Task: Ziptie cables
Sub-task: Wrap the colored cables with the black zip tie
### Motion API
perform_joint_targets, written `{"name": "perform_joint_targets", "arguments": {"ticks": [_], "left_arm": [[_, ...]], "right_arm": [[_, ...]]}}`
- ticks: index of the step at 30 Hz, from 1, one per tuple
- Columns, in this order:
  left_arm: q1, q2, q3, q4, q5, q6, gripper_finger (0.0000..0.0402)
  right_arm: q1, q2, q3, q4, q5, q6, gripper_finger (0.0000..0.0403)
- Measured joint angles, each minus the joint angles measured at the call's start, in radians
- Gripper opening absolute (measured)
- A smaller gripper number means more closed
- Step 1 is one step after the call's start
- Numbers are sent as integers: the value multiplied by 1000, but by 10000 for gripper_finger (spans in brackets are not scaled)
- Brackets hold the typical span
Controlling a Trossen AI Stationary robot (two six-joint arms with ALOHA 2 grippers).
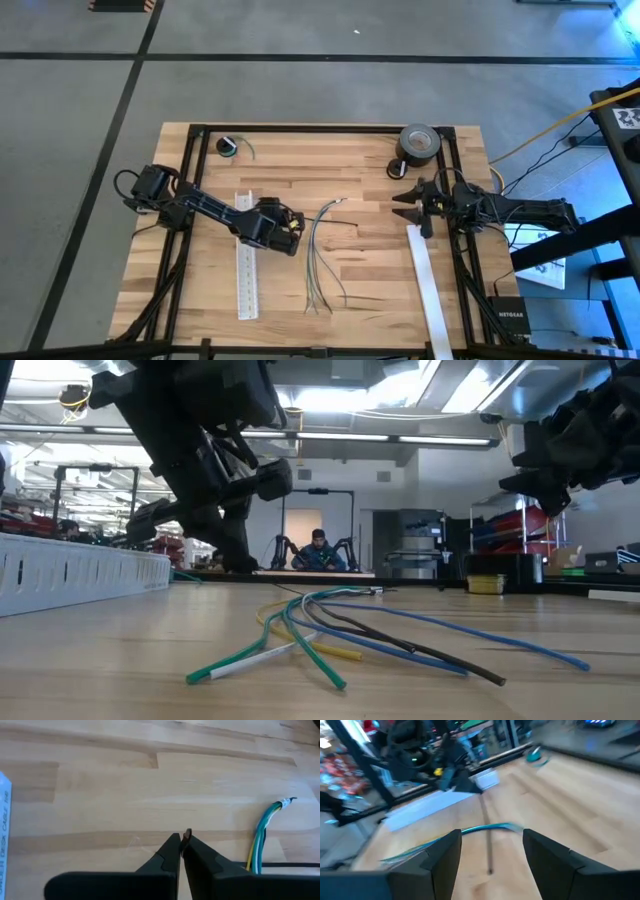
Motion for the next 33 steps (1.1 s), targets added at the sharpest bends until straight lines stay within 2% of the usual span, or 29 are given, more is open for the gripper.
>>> {"name": "perform_joint_targets", "arguments": {"ticks": [5, 10, 15, 23, 27, 33], "left_arm": [[0, 0, 0, 21, -3, 104, 1], [-1, 0, 0, 100, -3, 220, 0], [-1, 0, -1, 107, -3, 259, 1], [-1, 0, -26, 130, -3, 269, 1], [-1, 0, -26, 133, -3, 287, 1], [-7, 0, -26, 133, -3, 301, 1]], "right_arm": [[1, 58, 0, 9, -74, 75, 202], [31, 196, -3, 77, -87, 98, 202], [121, 413, -1, 281, -29, 127, 202], [274, 792, 145, 310, 32, 232, 202], [326, 994, 251, 308, 110, 364, 202], [336, 1279, 387, 307, 200, 692, 202]]}}
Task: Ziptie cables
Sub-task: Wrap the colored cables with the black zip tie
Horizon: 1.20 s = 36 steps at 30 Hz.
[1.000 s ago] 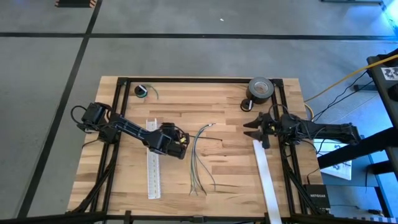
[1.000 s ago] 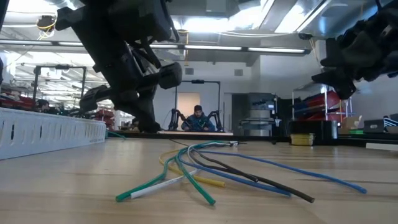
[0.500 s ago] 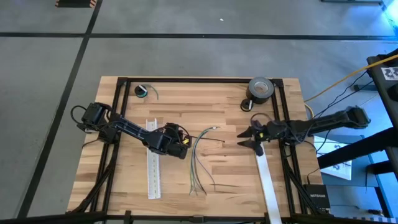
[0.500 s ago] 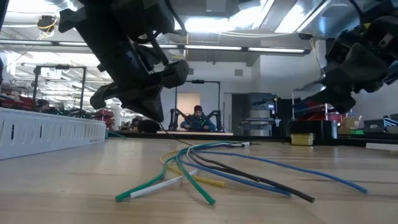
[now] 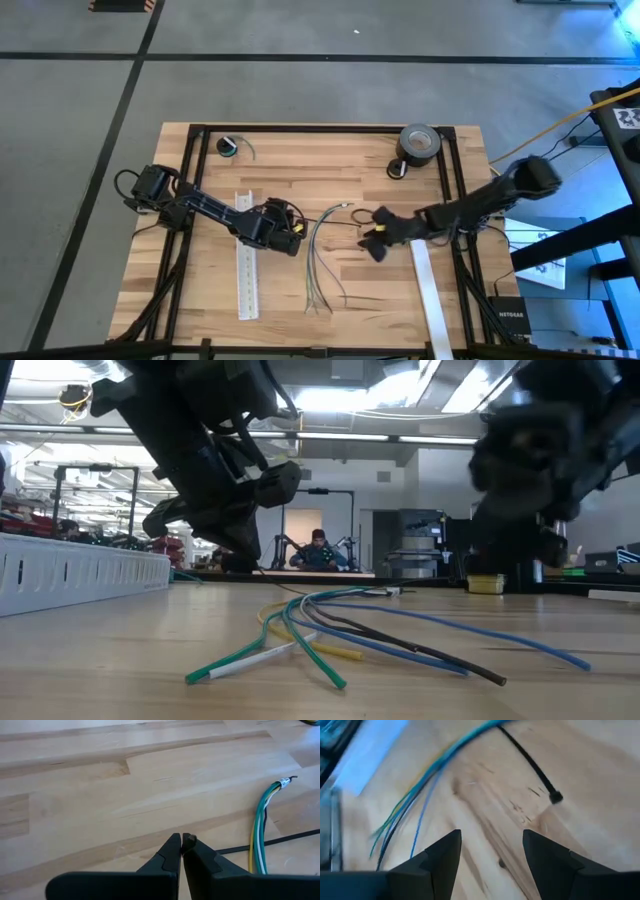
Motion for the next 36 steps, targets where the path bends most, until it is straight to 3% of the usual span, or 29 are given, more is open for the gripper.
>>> {"name": "perform_joint_targets", "arguments": {"ticks": [6, 11, 20, 30, 36], "left_arm": [[-6, 0, 0, 0, 0, 11, 1], [-16, 0, 0, 0, 0, 26, 1], [-29, 0, 0, 2, -18, 78, 1], [-29, 0, 0, 47, -20, 142, 1], [-29, 0, 0, 62, -22, 182, 1]], "right_arm": [[0, 206, 94, 75, 36, 209, 202], [-2, 280, 118, 123, 198, 332, 202], [-2, 297, 120, 128, 478, 508, 202], [-2, 373, 158, 182, 495, 515, 191], [-10, 324, 163, 83, 423, 358, 162]]}}
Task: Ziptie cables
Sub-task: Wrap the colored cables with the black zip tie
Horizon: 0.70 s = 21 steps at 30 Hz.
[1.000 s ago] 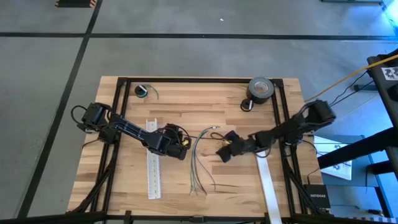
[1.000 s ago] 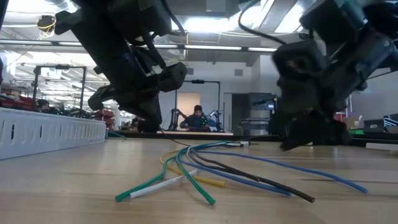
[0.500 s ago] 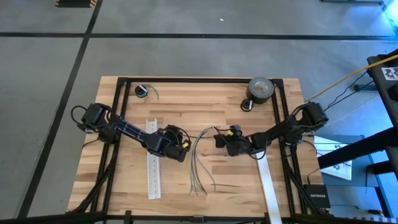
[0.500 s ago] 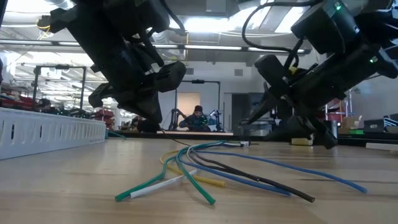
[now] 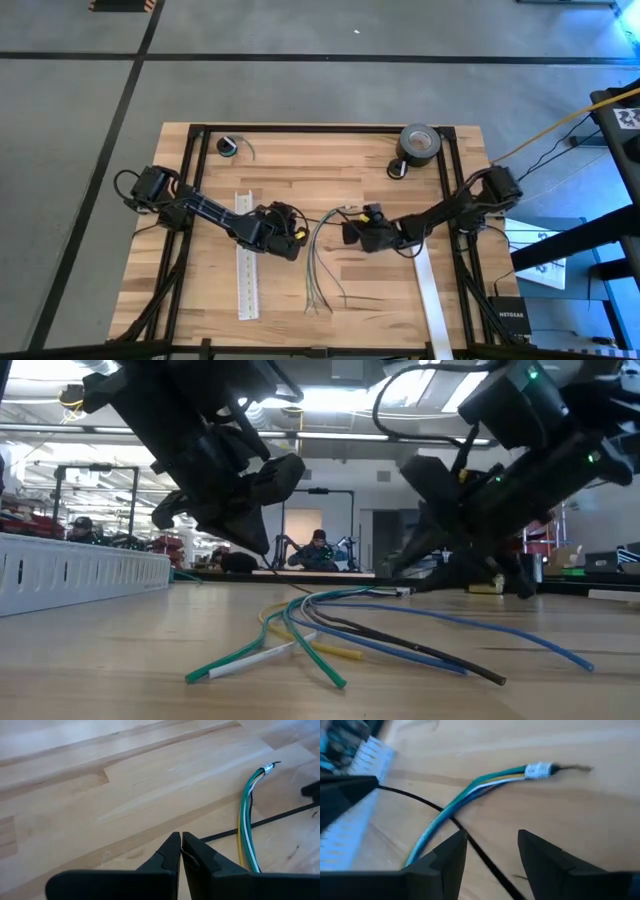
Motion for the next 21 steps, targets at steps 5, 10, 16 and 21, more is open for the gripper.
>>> {"name": "perform_joint_targets", "arguments": {"ticks": [5, 10, 16, 21], "left_arm": [[0, 0, 0, 6, -1, 1, 1], [0, 0, 0, 6, -1, 1, 1], [0, 0, 0, 10, -1, -5, 1], [1, 0, 0, 10, -1, -7, 1]], "right_arm": [[1, -125, 1, -242, -29, -64, 162], [11, -281, 1, -446, -37, -69, 187], [125, -351, 1, -377, -139, 38, 239], [232, -214, 2, -147, -12, 208, 253]]}}
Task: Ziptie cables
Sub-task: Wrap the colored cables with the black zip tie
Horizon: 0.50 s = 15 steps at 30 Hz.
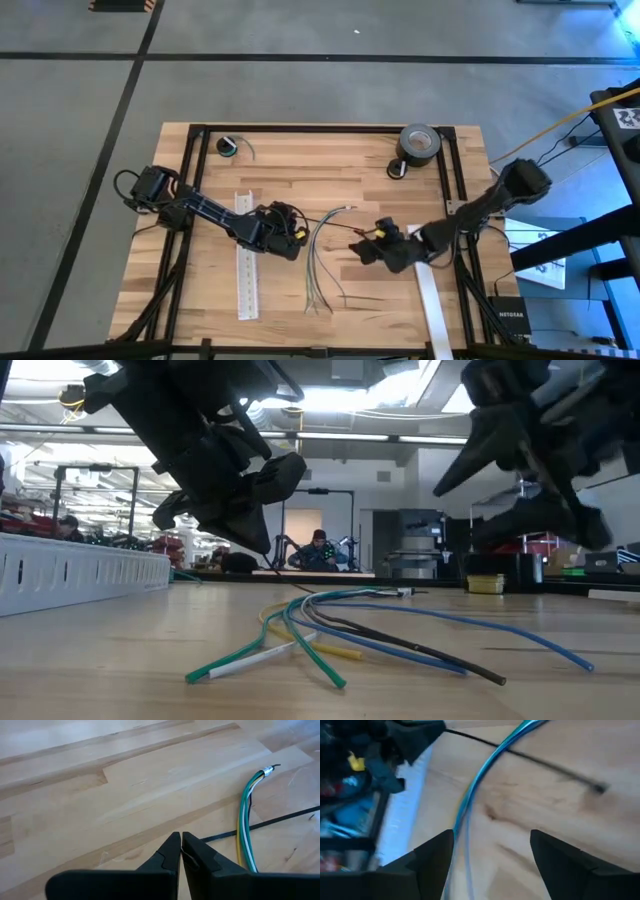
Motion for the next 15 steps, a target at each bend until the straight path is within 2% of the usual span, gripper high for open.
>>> {"name": "perform_joint_targets", "arguments": {"ticks": [4, 7, 13, 15], "left_arm": [[0, 0, 0, 0, -1, 0, 1], [0, 0, 0, 0, -3, 3, 1], [0, 0, 0, 2, -12, 3, 1], [0, 0, 0, 2, -14, 3, 1]], "right_arm": [[-2, 157, -1, 156, 82, 94, 243], [-17, 243, -1, 204, 152, 186, 230], [-44, 299, 15, 223, 276, 298, 205], [-60, 300, 23, 201, 266, 298, 198]]}}
